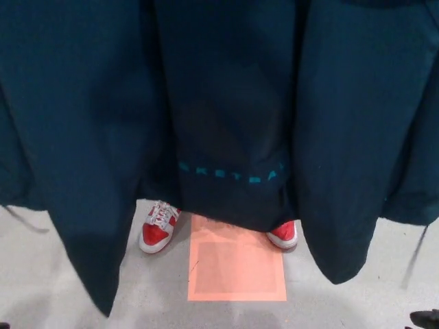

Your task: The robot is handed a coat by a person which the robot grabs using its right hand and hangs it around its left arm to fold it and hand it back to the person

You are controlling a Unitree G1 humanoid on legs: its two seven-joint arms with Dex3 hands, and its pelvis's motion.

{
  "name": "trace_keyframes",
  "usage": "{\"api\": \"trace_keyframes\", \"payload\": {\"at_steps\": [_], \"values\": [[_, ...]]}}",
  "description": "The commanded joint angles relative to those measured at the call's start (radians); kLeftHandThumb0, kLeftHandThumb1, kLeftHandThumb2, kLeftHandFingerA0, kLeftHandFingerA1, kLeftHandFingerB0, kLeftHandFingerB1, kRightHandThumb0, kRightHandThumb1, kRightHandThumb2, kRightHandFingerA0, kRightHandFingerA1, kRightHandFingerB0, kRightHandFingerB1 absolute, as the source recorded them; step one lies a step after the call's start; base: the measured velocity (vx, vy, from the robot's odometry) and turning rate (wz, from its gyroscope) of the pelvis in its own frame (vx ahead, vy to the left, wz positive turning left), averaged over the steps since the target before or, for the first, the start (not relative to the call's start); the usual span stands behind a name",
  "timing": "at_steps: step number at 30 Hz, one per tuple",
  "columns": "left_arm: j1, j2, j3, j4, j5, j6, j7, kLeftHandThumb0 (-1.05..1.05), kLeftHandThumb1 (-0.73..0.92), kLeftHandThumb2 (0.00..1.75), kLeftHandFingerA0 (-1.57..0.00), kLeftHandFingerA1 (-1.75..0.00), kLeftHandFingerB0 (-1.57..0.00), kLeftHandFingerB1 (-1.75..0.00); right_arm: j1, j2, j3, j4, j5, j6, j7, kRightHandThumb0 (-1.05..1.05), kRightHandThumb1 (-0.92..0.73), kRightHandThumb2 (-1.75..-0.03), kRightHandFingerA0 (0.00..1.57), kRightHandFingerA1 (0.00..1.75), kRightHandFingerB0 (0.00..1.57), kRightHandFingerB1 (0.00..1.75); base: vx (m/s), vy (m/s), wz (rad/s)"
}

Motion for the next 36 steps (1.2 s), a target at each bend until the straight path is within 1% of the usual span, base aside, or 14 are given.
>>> {"api": "trace_keyframes", "payload": {"at_steps": [1, 6, 12, 18, 19, 21, 22, 24, 27, 28, 30, 33, 34, 36], "values": [[-0.001, 0.022, 0.023, 0.039, -0.018, -0.114, -0.044, -0.34, 0.59, 1.12, 0.0, -0.47, 0.0, -0.47, 0.0, -0.026, 0.002, 0.03, -0.01, -0.061, 0.0, -0.72, -0.92, -0.68, 0.22, 0.31, 0.19, 0.28, 0.0, 0.0, 0.0], [-0.002, 0.02, 0.032, 0.048, -0.021, -0.118, -0.049, -0.34, 0.57, 1.11, 0.0, -0.47, 0.0, -0.46, 0.026, -0.014, -0.029, -0.048, 0.037, -0.207, 0.021, -0.36, -0.51, -1.09, 0.0, 0.48, 0.0, 0.47, 0.0, 0.0, 0.0], [-0.013, 0.022, 0.02, 0.049, -0.005, -0.12, -0.036, -0.35, 0.55, 1.1, 0.0, -0.47, 0.0, -0.46, 0.173, 0.011, -0.092, -0.45, 0.132, -0.371, 0.058, -0.77, -0.9, -0.68, 0.26, 0.32, 0.19, 0.28, 0.0, 0.0, 0.0], [-0.013, 0.027, 0.033, 0.047, -0.019, -0.142, -0.047, -0.34, 0.58, 1.12, -0.01, -0.47, -0.01, -0.47, 0.406, 0.018, -0.101, -1.158, 0.261, -0.387, 0.091, -0.74, -0.92, -0.68, 0.3, 0.34, 0.21, 0.3, 0.0, 0.0, 0.0], [-0.013, 0.027, 0.033, 0.046, -0.019, -0.141, -0.047, -0.66, 0.89, 0.67, -0.2, -0.31, -0.19, -0.3, 0.417, 0.014, -0.105, -1.208, 0.269, -0.385, 0.093, -0.74, -0.92, -0.69, 0.28, 0.34, 0.21, 0.29, 0.0, 0.0, 0.0], [-0.022, 0.025, 0.041, 0.047, -0.027, -0.121, -0.042, -0.68, 0.86, 0.66, -0.2, -0.31, -0.19, -0.3, 0.434, 0.001, -0.118, -1.333, 0.294, -0.379, 0.092, -0.77, -0.92, -0.69, 0.27, 0.33, 0.2, 0.29, 0.0, 0.0, 0.0], [-0.033, 0.024, 0.049, 0.047, -0.036, -0.113, -0.048, -0.35, 0.57, 1.1, 0.0, -0.47, 0.0, -0.46, 0.435, -0.015, -0.147, -1.491, 0.323, -0.381, 0.079, -0.75, -0.92, -0.69, 0.26, 0.34, 0.2, 0.3, 0.0, 0.0, 0.0], [-0.036, 0.027, 0.049, 0.047, -0.038, -0.108, -0.062, -0.35, 0.57, 1.1, 0.0, -0.48, 0.0, -0.47, 0.425, -0.028, -0.17, -1.59, 0.345, -0.361, 0.074, -0.79, -0.75, -1.0, 0.19, 0.44, 0.16, 0.41, 0.0, 0.0, 0.0], [-0.036, 0.031, 0.037, 0.046, -0.026, -0.116, -0.06, -0.35, 0.57, 1.11, 0.0, -0.47, 0.0, -0.47, 0.405, -0.04, -0.209, -1.749, 0.403, -0.274, 0.056, -0.84, -0.88, -0.68, 0.3, 0.32, 0.22, 0.28, 0.0, 0.0, 0.0], [-0.032, 0.031, 0.035, 0.043, -0.022, -0.124, -0.05, -0.68, 0.87, 0.66, -0.2, -0.31, -0.18, -0.3, 0.376, -0.052, -0.235, -1.828, 0.423, -0.249, 0.039, -0.81, -0.87, -0.67, 0.29, 0.32, 0.22, 0.28, 0.0, 0.0, 0.0], [-0.029, 0.032, 0.029, 0.045, -0.014, -0.127, -0.042, -0.35, 0.56, 1.1, 0.0, -0.47, 0.0, -0.46, 0.342, -0.071, -0.264, -1.921, 0.462, -0.205, 0.023, -0.81, -0.87, -0.66, 0.26, 0.32, 0.21, 0.29, 0.0, 0.0, 0.0], [-0.029, 0.027, 0.044, 0.045, -0.033, -0.126, -0.061, -0.34, 0.59, 1.11, 0.0, -0.47, 0.0, -0.47, 0.232, -0.104, -0.293, -1.963, 0.496, -0.173, 0.016, -0.83, -0.86, -0.66, 0.25, 0.3, 0.22, 0.29, 0.0, 0.0, 0.0], [-0.027, 0.027, 0.048, 0.044, -0.037, -0.133, -0.068, -0.65, 0.88, 0.67, -0.21, -0.32, -0.19, -0.3, 0.194, -0.111, -0.297, -1.958, 0.498, -0.178, 0.021, -0.8, -0.87, -0.66, 0.24, 0.3, 0.21, 0.29, 0.0, 0.0, 0.0], [-0.026, 0.03, 0.038, 0.043, -0.025, -0.139, -0.059, -0.65, 0.89, 0.67, -0.21, -0.32, -0.19, -0.3, 0.131, -0.124, -0.302, -1.936, 0.498, -0.188, 0.035, -0.79, -0.85, -0.66, 0.27, 0.3, 0.23, 0.29, 0.0, 0.0, 0.0]]}}
